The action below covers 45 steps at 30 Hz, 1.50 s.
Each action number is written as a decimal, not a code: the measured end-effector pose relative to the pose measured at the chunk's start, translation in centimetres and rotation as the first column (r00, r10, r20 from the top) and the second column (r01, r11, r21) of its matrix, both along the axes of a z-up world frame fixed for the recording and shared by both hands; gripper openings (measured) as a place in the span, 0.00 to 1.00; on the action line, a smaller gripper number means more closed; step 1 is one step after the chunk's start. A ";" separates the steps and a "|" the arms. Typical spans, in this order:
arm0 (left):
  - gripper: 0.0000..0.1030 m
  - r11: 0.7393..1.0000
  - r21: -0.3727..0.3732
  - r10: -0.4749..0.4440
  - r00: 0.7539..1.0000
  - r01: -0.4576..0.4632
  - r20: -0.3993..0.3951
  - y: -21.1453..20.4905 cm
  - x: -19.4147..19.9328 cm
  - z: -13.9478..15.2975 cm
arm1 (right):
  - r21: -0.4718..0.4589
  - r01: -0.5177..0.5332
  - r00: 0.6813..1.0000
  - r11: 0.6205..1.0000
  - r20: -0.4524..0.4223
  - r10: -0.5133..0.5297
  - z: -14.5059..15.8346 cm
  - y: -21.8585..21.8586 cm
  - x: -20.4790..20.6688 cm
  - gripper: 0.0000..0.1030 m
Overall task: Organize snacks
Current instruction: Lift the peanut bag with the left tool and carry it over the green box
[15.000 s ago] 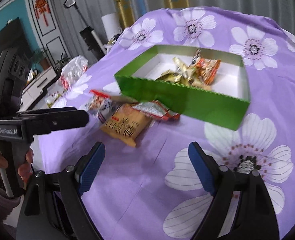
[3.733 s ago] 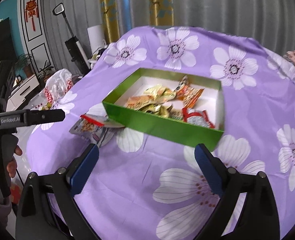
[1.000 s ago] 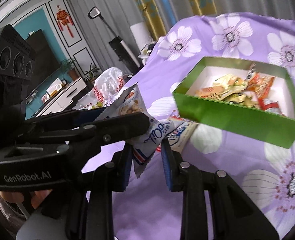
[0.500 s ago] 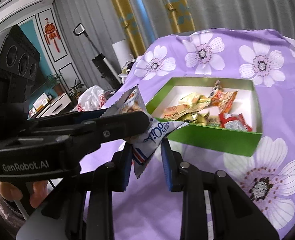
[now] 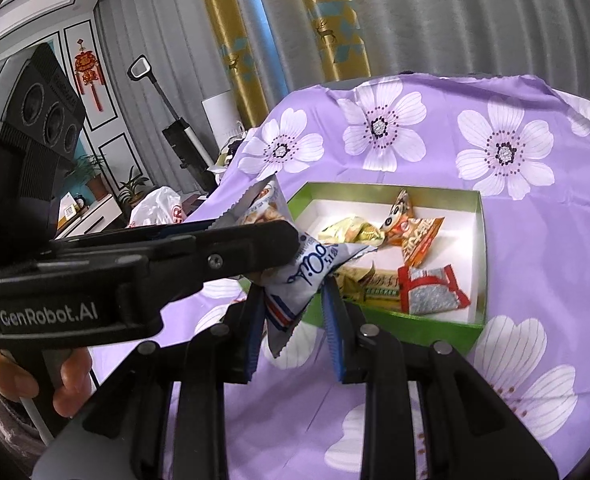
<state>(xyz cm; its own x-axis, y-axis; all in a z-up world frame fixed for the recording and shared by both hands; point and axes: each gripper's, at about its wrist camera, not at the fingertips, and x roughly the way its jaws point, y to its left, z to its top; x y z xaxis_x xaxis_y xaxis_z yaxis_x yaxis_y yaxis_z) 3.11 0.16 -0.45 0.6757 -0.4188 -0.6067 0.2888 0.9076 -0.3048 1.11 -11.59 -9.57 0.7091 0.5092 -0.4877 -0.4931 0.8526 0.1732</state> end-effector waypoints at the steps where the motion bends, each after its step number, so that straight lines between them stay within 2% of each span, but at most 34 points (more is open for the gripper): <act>1: 0.45 1.000 0.000 0.000 1.000 0.000 -0.002 0.0 0.4 0.0 | -0.001 0.001 1.000 1.000 0.000 -0.001 0.1 0.0 0.3 0.27; 14: 0.45 1.000 -0.009 0.000 1.000 -0.001 -0.030 0.1 4.5 -0.9 | -0.005 0.002 1.000 1.000 -0.013 -0.002 -0.1 -0.4 4.3 0.27; 23: 0.45 1.000 -0.016 0.003 0.998 -0.004 -0.069 0.1 6.5 -2.4 | -0.004 0.007 0.999 1.000 -0.046 -0.007 -1.5 -0.7 6.2 0.27; 45: 0.45 1.000 -0.025 0.015 0.992 -0.018 -0.122 0.6 8.6 -4.7 | -0.018 0.009 0.996 1.000 -0.092 -0.011 -3.1 0.0 8.3 0.27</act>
